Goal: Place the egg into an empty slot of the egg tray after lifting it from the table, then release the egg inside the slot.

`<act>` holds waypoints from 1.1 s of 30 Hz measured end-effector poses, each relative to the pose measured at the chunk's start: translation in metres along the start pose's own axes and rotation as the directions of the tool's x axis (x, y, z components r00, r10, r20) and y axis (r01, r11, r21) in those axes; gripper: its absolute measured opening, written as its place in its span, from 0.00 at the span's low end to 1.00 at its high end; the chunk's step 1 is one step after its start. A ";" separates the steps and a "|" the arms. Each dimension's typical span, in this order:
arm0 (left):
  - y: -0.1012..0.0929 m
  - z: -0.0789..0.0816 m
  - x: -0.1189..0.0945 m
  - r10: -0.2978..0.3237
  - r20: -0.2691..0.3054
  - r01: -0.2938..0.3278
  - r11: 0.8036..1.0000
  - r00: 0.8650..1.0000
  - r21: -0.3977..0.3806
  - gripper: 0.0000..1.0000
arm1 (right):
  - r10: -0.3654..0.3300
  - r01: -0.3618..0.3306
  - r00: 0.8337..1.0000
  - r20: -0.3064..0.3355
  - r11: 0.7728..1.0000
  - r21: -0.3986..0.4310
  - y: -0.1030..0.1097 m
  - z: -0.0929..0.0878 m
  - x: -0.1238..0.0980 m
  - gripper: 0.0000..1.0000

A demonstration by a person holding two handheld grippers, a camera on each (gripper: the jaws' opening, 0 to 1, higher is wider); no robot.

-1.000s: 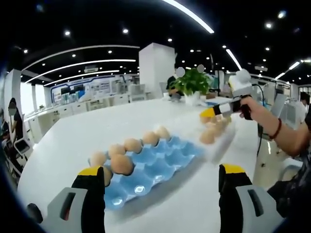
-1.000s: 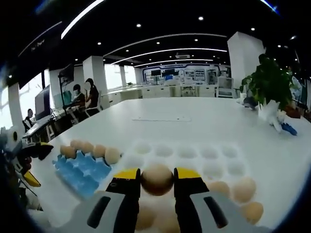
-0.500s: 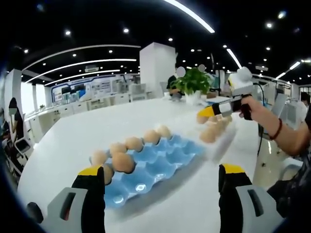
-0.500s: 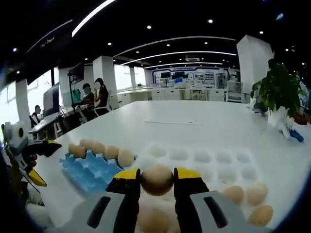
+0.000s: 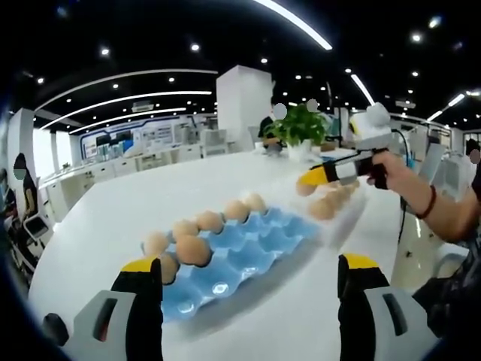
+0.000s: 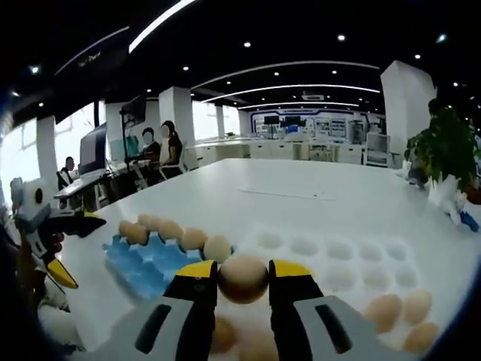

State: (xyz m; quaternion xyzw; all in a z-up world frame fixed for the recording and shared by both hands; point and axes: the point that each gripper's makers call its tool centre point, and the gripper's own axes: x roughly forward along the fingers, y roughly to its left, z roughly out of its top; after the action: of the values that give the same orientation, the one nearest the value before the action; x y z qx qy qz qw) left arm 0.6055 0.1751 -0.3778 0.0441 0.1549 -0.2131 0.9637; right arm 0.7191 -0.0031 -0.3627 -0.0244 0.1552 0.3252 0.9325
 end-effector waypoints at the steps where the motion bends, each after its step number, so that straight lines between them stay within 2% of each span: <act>1: 0.000 0.000 0.000 0.000 0.000 0.000 1.000 1.000 0.001 0.99 | 0.003 -0.003 1.000 0.001 1.000 -0.001 0.002 0.000 0.001 0.28; 17: 0.002 0.006 -0.006 0.015 0.005 -0.015 1.000 1.000 0.014 0.99 | 0.083 -0.080 0.996 0.038 0.994 -0.069 0.033 0.005 0.015 0.28; 33: 0.009 0.002 -0.010 0.027 -0.005 -0.027 1.000 1.000 0.010 0.99 | 0.154 -0.151 0.988 0.025 0.984 -0.095 0.070 0.000 0.033 0.28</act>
State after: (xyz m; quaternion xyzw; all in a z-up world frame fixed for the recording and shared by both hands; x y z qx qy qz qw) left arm 0.6006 0.1866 -0.3723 0.0516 0.1555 -0.2006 0.9659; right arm 0.7010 0.0721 -0.3686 -0.0504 0.1261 0.4027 0.9052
